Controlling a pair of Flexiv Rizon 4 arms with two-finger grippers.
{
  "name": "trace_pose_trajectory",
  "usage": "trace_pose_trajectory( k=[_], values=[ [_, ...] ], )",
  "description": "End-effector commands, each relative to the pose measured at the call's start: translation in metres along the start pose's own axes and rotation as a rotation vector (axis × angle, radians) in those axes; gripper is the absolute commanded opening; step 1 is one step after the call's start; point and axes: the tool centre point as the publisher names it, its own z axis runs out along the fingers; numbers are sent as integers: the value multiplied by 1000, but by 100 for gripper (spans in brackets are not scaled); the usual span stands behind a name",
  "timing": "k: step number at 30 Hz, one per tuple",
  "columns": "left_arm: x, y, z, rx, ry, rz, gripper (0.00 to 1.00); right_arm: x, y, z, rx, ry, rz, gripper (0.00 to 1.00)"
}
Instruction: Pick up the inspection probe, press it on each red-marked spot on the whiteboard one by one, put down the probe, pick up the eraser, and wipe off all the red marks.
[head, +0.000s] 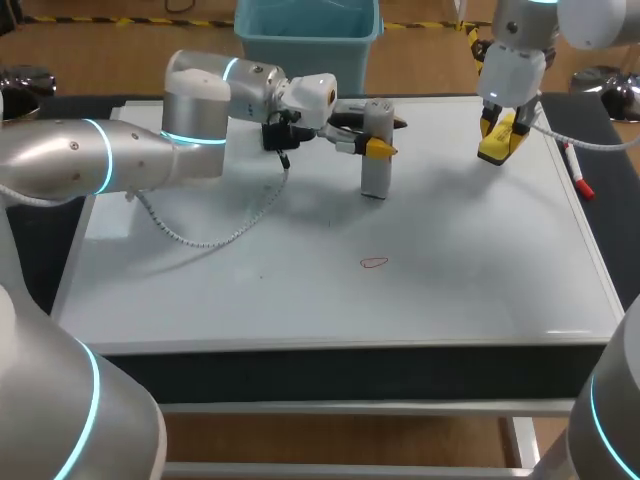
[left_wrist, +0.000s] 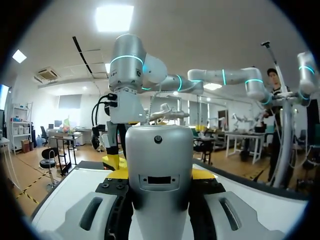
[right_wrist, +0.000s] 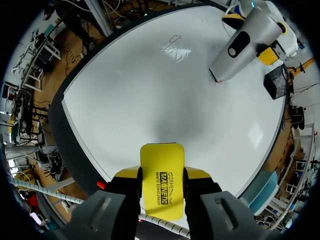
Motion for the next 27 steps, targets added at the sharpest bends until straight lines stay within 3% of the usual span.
trace_pose_trajectory(
  k=[1,27],
  values=[
    [-5,2,-1,7,11,-2,0,1,-1,-1,2,2,-2,0],
    [0,2,-4,0,2,-17,0,1,-1,-1,2,2,-2,0]
  ],
)
